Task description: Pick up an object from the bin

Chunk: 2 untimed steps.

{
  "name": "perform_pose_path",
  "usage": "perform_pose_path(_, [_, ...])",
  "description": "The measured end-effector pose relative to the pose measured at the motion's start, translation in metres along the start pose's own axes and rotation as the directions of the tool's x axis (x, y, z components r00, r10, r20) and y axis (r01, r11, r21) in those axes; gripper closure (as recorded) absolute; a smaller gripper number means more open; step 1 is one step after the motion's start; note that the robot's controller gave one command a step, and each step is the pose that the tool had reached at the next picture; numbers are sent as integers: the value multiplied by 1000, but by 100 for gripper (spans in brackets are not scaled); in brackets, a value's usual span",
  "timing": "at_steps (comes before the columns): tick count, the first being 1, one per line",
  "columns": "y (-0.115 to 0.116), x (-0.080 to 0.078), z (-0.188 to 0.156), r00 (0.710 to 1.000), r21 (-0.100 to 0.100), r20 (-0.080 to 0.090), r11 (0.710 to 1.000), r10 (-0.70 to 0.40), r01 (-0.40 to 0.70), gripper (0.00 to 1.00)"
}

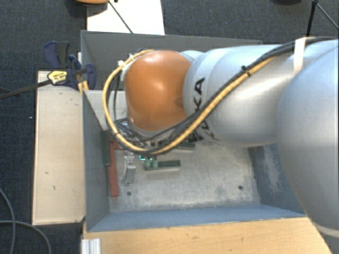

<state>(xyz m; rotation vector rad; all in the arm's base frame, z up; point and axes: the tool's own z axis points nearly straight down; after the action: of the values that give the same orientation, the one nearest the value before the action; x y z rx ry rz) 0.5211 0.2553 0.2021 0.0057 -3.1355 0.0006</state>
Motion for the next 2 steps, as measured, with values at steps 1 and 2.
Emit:
perform_pose_path(1, [-1, -2, -5, 1000, -2, 8, 1000, 5, -5, 0])
perform_pose_path(2, [-27, -6, 21, 996, -5, 15, 996, -85, 85, 0])
